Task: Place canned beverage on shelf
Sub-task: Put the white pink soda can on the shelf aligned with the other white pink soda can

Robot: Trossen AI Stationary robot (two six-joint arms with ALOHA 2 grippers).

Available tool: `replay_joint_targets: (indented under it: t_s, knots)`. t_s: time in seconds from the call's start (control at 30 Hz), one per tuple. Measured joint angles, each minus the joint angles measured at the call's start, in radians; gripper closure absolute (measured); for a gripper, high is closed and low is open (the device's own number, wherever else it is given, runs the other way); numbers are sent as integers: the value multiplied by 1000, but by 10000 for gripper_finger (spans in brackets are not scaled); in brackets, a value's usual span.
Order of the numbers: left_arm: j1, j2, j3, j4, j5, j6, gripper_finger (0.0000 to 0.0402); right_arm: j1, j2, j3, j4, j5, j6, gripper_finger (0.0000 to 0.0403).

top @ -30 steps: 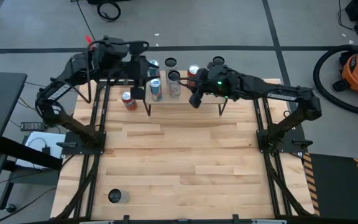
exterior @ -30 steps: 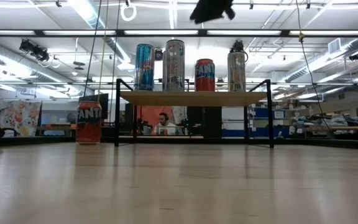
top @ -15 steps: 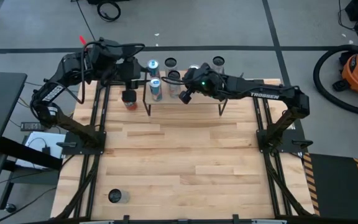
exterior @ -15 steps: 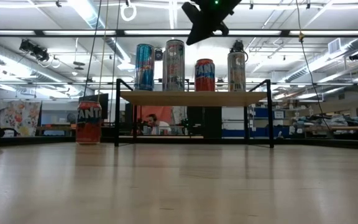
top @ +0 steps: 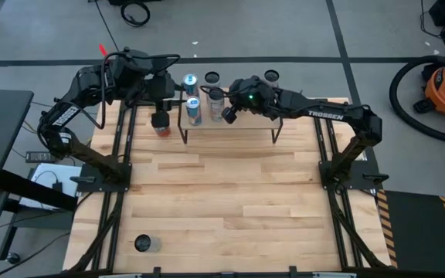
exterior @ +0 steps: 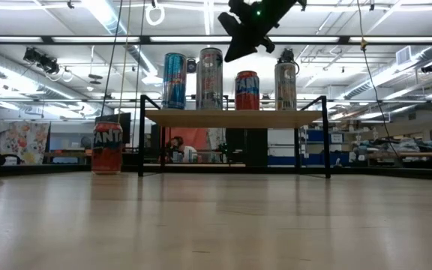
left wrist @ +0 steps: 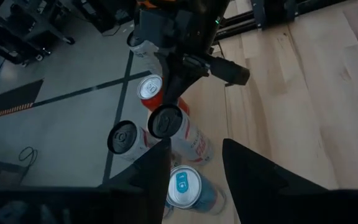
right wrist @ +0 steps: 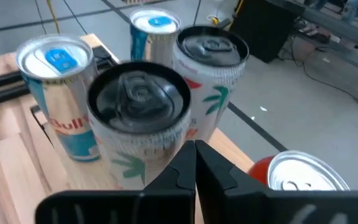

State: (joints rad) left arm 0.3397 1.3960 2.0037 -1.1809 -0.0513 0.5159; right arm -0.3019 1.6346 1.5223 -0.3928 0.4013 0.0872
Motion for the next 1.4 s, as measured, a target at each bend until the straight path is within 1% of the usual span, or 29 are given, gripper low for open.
replay_joint_targets:
  t_s: [0.13,0.77,0.9,1.4]
  knots:
    - [0,0,0,0,0,0,246,-9,0,0,0,-55,26,395]
    - [0,0,0,1,0,3,246,-23,0,0,4,-104,53,395]
    - [0,0,0,1,0,3,246,-28,0,0,21,-136,53,395]
    - [0,0,0,1,-1,14,246,-33,0,0,26,-141,53,395]
